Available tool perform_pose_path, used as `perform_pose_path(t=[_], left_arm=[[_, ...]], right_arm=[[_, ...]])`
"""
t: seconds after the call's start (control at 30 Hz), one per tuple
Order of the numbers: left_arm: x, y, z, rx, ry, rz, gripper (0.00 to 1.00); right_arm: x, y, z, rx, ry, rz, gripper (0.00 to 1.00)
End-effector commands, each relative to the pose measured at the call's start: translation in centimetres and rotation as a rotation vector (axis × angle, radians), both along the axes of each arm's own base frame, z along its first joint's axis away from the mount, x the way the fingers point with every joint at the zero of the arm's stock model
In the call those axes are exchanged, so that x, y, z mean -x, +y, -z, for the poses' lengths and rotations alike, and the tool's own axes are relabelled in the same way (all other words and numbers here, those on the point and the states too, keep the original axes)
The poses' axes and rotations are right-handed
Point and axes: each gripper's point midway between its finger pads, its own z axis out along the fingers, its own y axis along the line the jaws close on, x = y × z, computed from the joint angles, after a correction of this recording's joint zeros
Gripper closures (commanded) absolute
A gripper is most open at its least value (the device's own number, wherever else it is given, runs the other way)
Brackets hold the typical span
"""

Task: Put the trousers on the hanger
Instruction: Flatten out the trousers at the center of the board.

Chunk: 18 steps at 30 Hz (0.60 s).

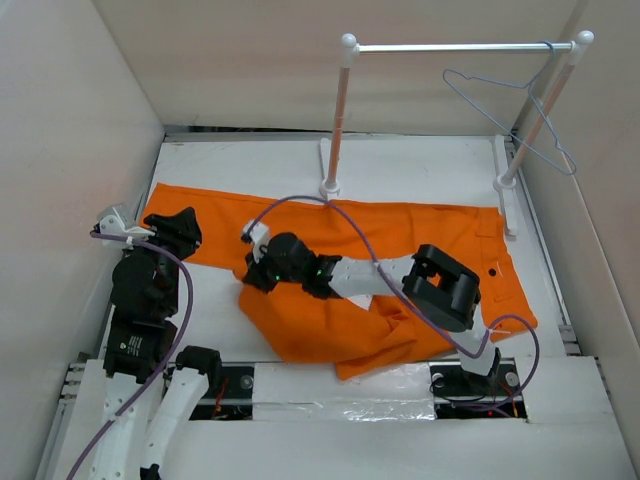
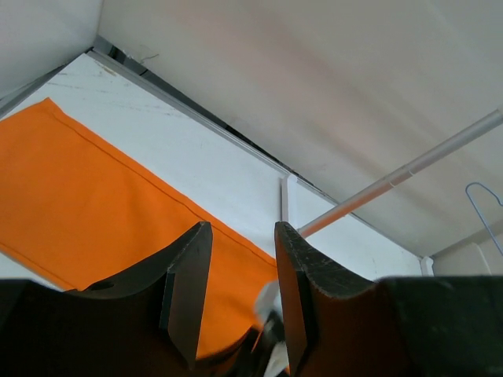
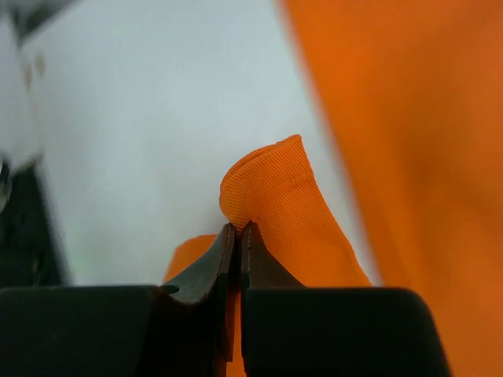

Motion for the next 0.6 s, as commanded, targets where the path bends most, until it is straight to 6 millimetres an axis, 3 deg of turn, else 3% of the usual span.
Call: perform_pose_path(t=[0.0, 0.03, 0.17, 0.3, 0.37, 0.4, 0.43, 0.47, 0.5, 0.53, 0.57], left_arm=[[-0.1, 0.1, -0.7, 0.020, -0.017, -0.012, 0.65], [-0.2, 0.2, -0.4, 0.027, -0.009, -0.017, 0.65], [-0.2, 0.6, 1.4, 0.038, 0.046, -0.048, 0.64], [-0.2, 0.8, 3.7, 0.054, 0.110, -0.068, 0.64], [-0.3, 0.5, 5.0, 0.071, 0.140, -0.062, 0.64], [-0.5, -0.1, 6.6, 0.092, 0.168, -0.039, 0.64], [-0.6, -0.5, 7.6, 0.105, 0.184, -0.023, 0.64], [-0.9, -0.9, 9.7, 0.115, 0.222, -0.007, 0.64], [-1.1, -1.8, 10.2, 0.151, 0.225, 0.032, 0.64], [-1.2, -2.2, 11.2, 0.167, 0.243, 0.044, 0.65], [-1.4, -2.5, 13.6, 0.180, 0.291, 0.048, 0.65]], right_arm=[[-3.8, 1.6, -11.5, -0.265, -0.100, 0.063, 1.00], [-3.9, 2.2, -13.2, -0.299, -0.108, 0.052, 1.00], [-6.1, 2.8, -15.8, -0.354, -0.108, 0.077, 1.00], [-8.8, 2.6, -15.8, -0.365, -0.076, 0.129, 1.00], [-10.6, 1.3, -16.2, -0.387, -0.074, 0.146, 1.00], [-11.1, 0.4, -14.6, -0.368, -0.047, 0.166, 1.00], [-11.6, -0.7, -15.9, -0.407, -0.059, 0.180, 1.00], [-13.4, -2.7, -15.3, -0.408, -0.054, 0.219, 1.00], [-13.4, -4.1, -12.5, -0.376, -0.007, 0.233, 1.00], [-13.6, -5.2, -12.7, -0.396, -0.010, 0.231, 1.00], [-14.7, -6.8, -11.6, -0.382, 0.001, 0.265, 1.00]])
